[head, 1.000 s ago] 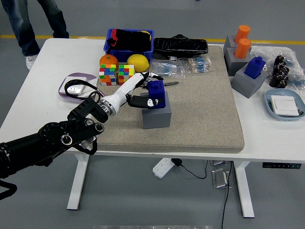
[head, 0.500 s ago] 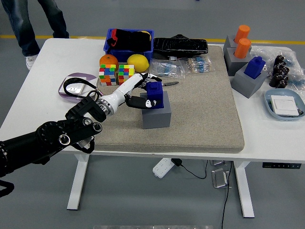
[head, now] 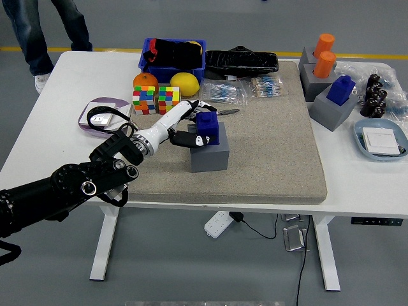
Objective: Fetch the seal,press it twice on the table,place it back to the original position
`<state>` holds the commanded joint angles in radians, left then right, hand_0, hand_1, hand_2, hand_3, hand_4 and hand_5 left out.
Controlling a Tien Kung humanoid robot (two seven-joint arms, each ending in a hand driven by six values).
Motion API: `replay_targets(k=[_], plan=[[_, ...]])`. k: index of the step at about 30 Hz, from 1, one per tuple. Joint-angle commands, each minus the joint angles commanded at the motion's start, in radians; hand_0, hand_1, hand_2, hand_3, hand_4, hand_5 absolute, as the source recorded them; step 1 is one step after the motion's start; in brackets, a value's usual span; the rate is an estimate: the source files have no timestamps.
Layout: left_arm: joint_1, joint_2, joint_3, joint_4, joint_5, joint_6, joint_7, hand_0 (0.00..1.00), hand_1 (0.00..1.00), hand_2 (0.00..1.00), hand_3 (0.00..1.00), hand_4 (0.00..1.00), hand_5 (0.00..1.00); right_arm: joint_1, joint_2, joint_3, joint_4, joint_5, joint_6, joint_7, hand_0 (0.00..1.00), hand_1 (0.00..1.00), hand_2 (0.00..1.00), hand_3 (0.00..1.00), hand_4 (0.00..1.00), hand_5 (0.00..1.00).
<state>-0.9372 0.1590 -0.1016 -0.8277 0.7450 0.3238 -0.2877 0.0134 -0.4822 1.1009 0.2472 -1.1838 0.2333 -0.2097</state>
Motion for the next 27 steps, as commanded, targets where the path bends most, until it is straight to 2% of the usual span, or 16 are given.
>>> replay_targets(k=[1,6,7,12,13,27], plan=[[0.000,0.000,0.000,0.001,-0.003,0.001,-0.001,0.757,0.564,0.498,0.780,0.696,0.002,0.000,0.000,0.000,0.000,0.000,0.000,0.000,0.848,0.768,0.765,0.733,0.845,0.618],[0.000,0.000,-0.003,0.003,-0.012,0.004,-0.007,0.757,0.564,0.498,0.780,0.696,0.002,0.000,0.000,0.003,0.000,-0.002,0.001,0.000,0.848,0.768,0.765,0.733,0.845,0.618],[0.000,0.000,-0.003,0.003,-0.013,0.003,-0.007,0.803,0.715,0.595,0.802,0.762,0.002,0.000,0.000,0.004,0.000,-0.003,0.001,0.000,0.848,0.768,0.765,0.733,0.845,0.618],[0.002,0.002,-0.005,0.003,-0.017,0.001,-0.009,0.803,0.715,0.595,0.802,0.762,0.002,-0.002,0.001,0.009,-0.001,-0.005,0.001,0.000,0.848,0.768,0.765,0.733,0.845,0.618],[0.002,0.003,-0.006,0.003,-0.017,0.001,-0.010,0.814,0.803,0.709,0.813,0.843,0.002,-0.001,0.001,0.008,-0.001,-0.005,0.001,0.000,0.848,0.768,0.765,0.733,0.844,0.618],[0.004,0.011,-0.023,-0.009,-0.037,-0.021,-0.010,0.814,0.804,0.716,0.816,0.895,0.002,-0.002,0.004,0.011,0.000,-0.007,0.002,0.002,0.848,0.768,0.765,0.733,0.845,0.617]])
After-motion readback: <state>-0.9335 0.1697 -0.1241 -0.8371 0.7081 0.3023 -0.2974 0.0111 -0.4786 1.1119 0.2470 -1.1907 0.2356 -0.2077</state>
